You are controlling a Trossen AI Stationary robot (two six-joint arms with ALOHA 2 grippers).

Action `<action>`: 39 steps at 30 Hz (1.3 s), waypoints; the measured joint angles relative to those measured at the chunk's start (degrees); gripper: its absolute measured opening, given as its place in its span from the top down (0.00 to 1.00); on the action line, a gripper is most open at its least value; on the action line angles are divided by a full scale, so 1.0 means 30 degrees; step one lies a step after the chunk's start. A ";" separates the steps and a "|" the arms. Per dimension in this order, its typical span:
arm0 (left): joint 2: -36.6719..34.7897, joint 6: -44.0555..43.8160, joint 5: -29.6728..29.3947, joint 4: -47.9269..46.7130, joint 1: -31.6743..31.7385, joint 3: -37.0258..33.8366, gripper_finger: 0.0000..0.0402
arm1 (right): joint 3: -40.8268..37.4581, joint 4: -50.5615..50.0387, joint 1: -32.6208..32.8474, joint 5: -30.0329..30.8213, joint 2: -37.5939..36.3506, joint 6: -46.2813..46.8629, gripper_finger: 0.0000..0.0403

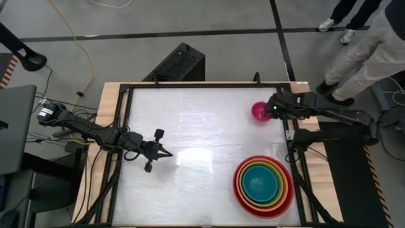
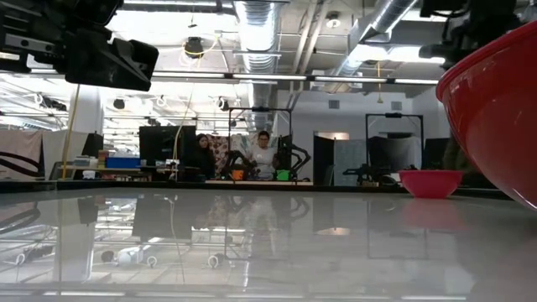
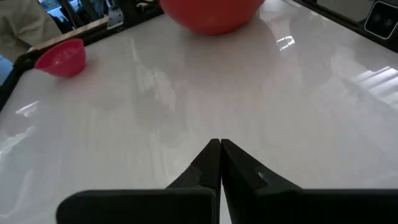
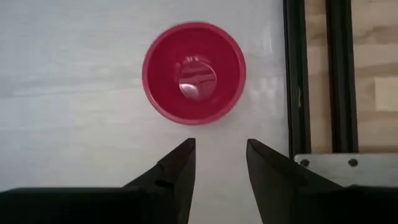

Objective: Nest bowls inside each other
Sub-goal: Stack the pink bowl on top of the blue bowl

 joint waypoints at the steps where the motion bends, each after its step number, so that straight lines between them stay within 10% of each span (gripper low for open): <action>1: 0.0000 0.0000 0.0000 0.0001 0.0000 0.0000 1.00 | -0.0185 0.0033 0.0074 -0.0025 -0.0240 0.0180 0.59; 14: 0.0000 -0.0022 -0.0007 0.0010 0.0000 0.0000 1.00 | -0.3263 0.1392 0.0241 -0.0856 -0.1322 0.0891 0.34; 39: 0.0000 0.0080 -0.0083 -0.0290 0.0011 -0.0015 1.00 | -0.9854 1.1754 -0.5714 0.0140 -0.0367 0.0507 0.33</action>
